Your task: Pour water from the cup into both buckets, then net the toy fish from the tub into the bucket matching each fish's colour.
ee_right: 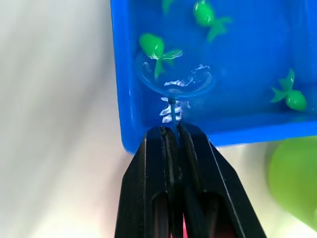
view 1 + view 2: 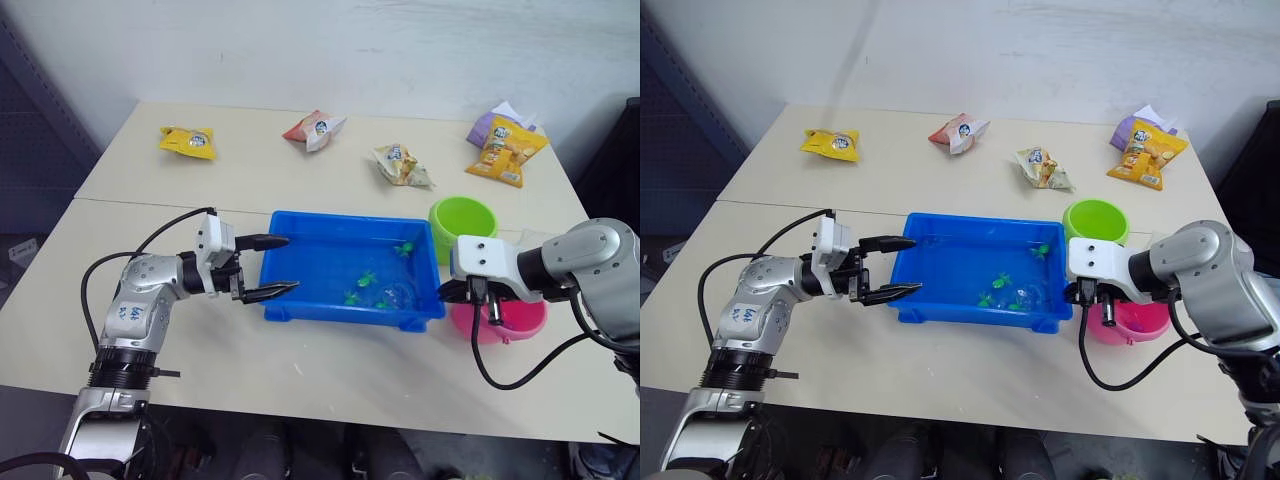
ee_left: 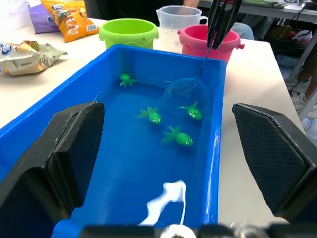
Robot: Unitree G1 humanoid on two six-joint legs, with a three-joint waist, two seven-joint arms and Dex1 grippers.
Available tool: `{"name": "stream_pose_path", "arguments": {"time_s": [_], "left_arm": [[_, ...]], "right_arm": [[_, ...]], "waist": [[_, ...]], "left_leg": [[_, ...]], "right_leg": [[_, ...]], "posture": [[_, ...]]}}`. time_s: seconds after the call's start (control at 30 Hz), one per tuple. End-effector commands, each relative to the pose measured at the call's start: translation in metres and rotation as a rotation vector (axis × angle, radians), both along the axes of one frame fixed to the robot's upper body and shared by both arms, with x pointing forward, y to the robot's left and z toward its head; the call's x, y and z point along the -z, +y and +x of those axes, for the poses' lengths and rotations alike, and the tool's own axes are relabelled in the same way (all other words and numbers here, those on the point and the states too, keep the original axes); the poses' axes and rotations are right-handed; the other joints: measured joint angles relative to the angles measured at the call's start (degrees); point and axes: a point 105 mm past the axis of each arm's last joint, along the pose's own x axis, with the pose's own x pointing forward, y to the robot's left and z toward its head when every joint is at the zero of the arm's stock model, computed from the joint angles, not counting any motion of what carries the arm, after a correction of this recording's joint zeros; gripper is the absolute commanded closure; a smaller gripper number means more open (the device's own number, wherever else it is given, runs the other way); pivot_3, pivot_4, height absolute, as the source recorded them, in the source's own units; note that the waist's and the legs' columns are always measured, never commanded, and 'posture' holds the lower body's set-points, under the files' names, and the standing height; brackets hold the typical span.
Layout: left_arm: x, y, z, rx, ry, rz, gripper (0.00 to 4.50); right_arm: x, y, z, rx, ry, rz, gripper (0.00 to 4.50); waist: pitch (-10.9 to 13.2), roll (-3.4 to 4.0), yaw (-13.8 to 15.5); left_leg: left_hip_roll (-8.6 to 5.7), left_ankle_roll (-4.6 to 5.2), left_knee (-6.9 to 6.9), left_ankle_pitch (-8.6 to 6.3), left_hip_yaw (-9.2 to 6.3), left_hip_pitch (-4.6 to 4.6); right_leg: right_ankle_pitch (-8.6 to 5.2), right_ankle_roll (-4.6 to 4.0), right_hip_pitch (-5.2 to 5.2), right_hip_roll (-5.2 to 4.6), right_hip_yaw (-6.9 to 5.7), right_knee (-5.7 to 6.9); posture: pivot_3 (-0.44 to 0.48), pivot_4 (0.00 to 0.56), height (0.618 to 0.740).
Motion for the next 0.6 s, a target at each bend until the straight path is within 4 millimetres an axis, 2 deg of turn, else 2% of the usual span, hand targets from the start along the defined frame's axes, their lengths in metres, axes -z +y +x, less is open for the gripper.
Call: {"name": "stream_pose_path", "arguments": {"time_s": [0.03,0.43,0.6], "left_arm": [[-0.011,0.002,0.000,0.000,-0.044,0.008,0.04],[-0.013,0.004,0.001,-0.002,-0.050,0.016,0.04],[-0.013,0.003,0.001,-0.002,-0.050,0.016,0.04]], "right_arm": [[-0.006,0.002,-0.002,0.007,0.002,0.083,4.50],[0.005,-0.008,-0.006,0.064,0.048,0.188,4.50],[0.003,-0.006,-0.005,0.052,0.016,0.264,4.50]], "waist": [[0.00,0.00,0.01],[0.00,0.00,0.03],[0.00,0.00,0.03]], "left_leg": [[0.00,0.00,0.00,0.00,-0.01,0.00],[0.00,0.02,0.00,-0.01,0.00,-0.01],[0.00,0.02,0.00,-0.01,0.00,-0.01]], "right_leg": [[0.00,0.00,0.00,0.00,-0.01,-0.01],[0.00,0.00,0.00,0.00,-0.01,-0.02],[0.00,0.01,0.00,0.00,-0.01,-0.02]], "posture": [[0.000,0.150,0.738],[0.000,0.150,0.738],[0.000,0.150,0.738]]}}
